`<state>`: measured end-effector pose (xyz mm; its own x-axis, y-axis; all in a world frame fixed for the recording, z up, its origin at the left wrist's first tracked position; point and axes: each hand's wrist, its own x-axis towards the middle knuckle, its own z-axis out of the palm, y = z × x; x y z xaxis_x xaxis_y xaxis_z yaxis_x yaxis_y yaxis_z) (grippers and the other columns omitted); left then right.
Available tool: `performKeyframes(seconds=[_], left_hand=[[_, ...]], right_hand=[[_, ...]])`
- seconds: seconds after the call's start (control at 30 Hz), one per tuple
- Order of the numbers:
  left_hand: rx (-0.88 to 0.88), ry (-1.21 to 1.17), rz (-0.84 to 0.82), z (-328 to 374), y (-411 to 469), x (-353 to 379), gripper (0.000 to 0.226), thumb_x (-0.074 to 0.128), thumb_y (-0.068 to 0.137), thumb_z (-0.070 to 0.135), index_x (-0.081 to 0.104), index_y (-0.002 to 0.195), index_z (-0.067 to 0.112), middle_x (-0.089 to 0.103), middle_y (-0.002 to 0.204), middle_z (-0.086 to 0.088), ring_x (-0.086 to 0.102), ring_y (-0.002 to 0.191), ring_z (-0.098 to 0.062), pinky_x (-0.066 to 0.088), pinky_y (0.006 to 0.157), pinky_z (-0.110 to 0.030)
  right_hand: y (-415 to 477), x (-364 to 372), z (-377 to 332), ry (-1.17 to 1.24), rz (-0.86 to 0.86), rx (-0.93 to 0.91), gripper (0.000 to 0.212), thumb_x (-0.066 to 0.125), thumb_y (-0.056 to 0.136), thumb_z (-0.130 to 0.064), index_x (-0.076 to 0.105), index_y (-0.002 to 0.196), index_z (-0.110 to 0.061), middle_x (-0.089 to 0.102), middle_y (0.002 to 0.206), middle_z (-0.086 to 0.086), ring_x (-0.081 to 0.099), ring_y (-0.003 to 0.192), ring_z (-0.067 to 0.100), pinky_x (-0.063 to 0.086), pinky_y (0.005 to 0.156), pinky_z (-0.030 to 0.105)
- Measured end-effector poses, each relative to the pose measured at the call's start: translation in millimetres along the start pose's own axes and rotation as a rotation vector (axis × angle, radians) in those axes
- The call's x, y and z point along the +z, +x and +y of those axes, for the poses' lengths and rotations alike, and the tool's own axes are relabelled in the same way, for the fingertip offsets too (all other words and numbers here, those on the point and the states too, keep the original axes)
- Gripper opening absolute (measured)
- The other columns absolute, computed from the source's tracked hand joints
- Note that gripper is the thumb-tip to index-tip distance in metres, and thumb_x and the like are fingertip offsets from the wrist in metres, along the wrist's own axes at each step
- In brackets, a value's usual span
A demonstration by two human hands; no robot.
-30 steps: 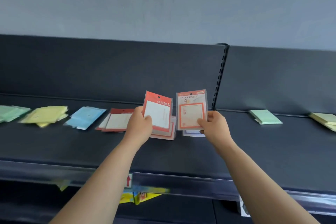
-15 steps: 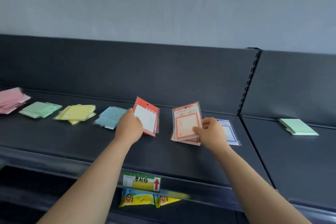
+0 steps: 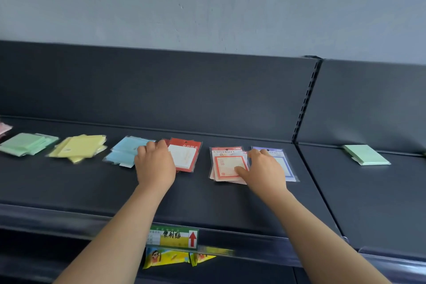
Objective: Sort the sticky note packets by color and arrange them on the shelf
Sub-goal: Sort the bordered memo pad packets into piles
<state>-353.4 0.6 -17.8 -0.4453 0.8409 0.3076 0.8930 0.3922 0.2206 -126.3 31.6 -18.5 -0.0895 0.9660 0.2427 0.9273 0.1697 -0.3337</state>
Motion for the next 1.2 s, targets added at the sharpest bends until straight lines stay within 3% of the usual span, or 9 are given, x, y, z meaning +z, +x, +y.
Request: performKeyframes(seconds=[0.13,0.27,0.4,0.57,0.73,1.03,1.2], left_hand=[[0.129,-0.043,0.061,15.5,-2.6,-8.0,0.033,0.043,0.098,0.024,0.056,0.128,0.016,0.057,0.125,-0.005,0.048,0.113,-0.028,0.037,0.090,-0.037],[0.288,-0.077,0.086,52.0,-12.6,-16.5,0.035,0.042,0.098,0.030,0.057,0.129,0.020,0.059,0.127,-0.001,0.051,0.112,-0.026,0.038,0.093,-0.037],[0.420,-0.133,0.061,95.1,-30.8,-17.1,0.037,0.039,0.100,0.032,0.056,0.131,0.023,0.060,0.128,0.003,0.052,0.113,-0.023,0.040,0.092,-0.035],[0.543,-0.145,0.007,151.4,-57.6,-11.1,0.029,0.038,0.098,0.030,0.063,0.113,0.023,0.064,0.112,0.005,0.054,0.101,-0.023,0.037,0.082,-0.033],[0.632,-0.185,-0.036,221.2,-84.0,-3.8,0.029,0.039,0.098,0.030,0.063,0.112,0.022,0.064,0.113,0.004,0.054,0.103,-0.024,0.038,0.083,-0.034],[0.779,-0.249,-0.203,367.0,-129.5,31.3,0.035,0.040,0.099,0.031,0.054,0.127,0.016,0.055,0.129,0.000,0.051,0.115,-0.023,0.039,0.095,-0.034],[0.802,-0.204,-0.278,431.8,-137.1,60.0,0.034,0.037,0.101,0.032,0.047,0.127,0.013,0.049,0.130,0.000,0.045,0.120,-0.022,0.039,0.093,-0.033]], right_hand=[[-1.2,-8.4,9.5,0.004,0.071,-0.062,0.035,0.051,0.093,-0.035,0.057,0.118,-0.012,0.058,0.114,0.004,0.053,0.107,0.024,0.042,0.083,0.031],[-6.1,-22.6,28.3,-0.024,0.146,-0.056,0.028,0.044,0.095,-0.027,0.060,0.112,-0.011,0.061,0.113,0.003,0.056,0.101,0.024,0.039,0.072,0.029],[-14.7,-37.5,55.9,-0.057,0.163,-0.020,0.026,0.043,0.096,-0.025,0.058,0.110,-0.010,0.061,0.115,0.003,0.056,0.100,0.025,0.040,0.073,0.030],[-27.2,-60.6,100.4,-0.063,0.186,0.058,0.024,0.045,0.095,-0.023,0.058,0.104,-0.005,0.060,0.107,0.006,0.056,0.098,0.031,0.045,0.073,0.034],[-37.6,-85.5,166.0,-0.103,0.204,0.137,0.031,0.044,0.097,-0.026,0.057,0.117,-0.005,0.059,0.122,0.006,0.056,0.107,0.028,0.046,0.083,0.036],[-49.6,-140.0,313.5,-0.150,0.200,0.269,0.033,0.047,0.097,-0.029,0.058,0.118,-0.007,0.059,0.126,0.006,0.056,0.112,0.028,0.045,0.089,0.035],[-57.1,-161.8,393.1,-0.196,0.160,0.333,0.029,0.048,0.095,-0.027,0.059,0.112,-0.006,0.060,0.119,0.009,0.055,0.112,0.031,0.043,0.091,0.037]])
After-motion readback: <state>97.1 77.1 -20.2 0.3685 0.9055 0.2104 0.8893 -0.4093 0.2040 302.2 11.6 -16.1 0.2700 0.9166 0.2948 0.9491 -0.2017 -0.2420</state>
